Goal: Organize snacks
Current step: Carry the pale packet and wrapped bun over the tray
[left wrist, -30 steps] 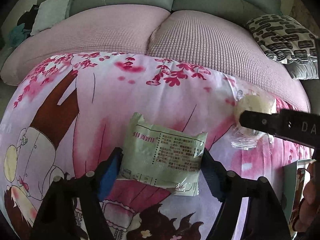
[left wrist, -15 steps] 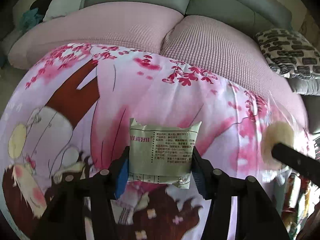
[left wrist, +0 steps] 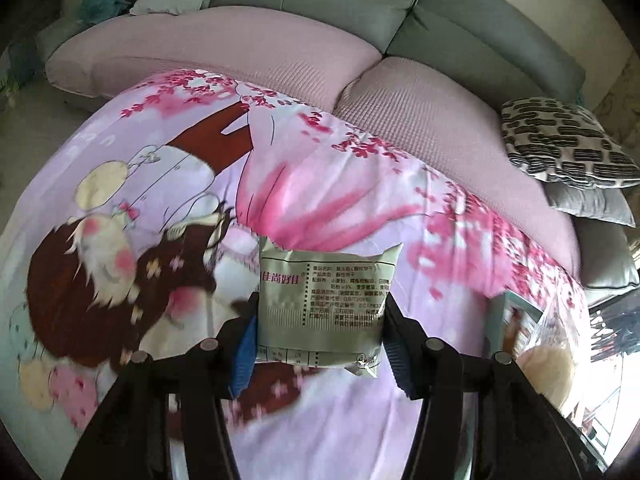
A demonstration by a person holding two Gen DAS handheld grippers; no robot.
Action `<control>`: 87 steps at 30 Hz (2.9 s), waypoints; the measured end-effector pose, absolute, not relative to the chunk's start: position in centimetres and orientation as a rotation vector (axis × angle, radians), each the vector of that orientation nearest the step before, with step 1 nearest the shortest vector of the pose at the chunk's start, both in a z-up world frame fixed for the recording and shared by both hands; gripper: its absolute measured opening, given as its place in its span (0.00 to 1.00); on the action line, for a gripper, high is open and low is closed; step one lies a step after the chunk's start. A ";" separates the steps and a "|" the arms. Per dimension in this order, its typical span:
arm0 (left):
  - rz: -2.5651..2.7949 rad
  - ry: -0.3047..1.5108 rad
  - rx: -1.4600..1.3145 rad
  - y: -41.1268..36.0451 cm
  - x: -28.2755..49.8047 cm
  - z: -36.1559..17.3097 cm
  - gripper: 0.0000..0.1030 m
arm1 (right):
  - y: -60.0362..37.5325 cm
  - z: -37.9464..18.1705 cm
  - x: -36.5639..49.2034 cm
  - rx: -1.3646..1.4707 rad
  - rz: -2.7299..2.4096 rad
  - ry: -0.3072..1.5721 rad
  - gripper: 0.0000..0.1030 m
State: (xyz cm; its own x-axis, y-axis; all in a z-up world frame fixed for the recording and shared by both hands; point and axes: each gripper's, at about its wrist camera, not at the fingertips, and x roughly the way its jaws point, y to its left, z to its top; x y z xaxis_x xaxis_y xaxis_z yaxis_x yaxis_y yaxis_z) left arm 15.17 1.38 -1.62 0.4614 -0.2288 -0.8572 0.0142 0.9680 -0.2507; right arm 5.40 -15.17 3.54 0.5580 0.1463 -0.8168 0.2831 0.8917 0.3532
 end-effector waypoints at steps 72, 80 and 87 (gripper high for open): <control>-0.719 0.954 0.111 -20.1 1.7 -0.4 0.56 | -30.2 1.5 -12.8 0.753 -0.578 0.767 0.51; -0.739 0.982 0.095 -20.3 1.8 -0.8 0.56 | -30.3 1.2 -12.7 0.761 -0.568 0.778 0.51; -0.748 0.995 0.072 -20.0 2.0 -0.6 0.64 | -30.3 1.1 -12.6 0.759 -0.571 0.782 0.51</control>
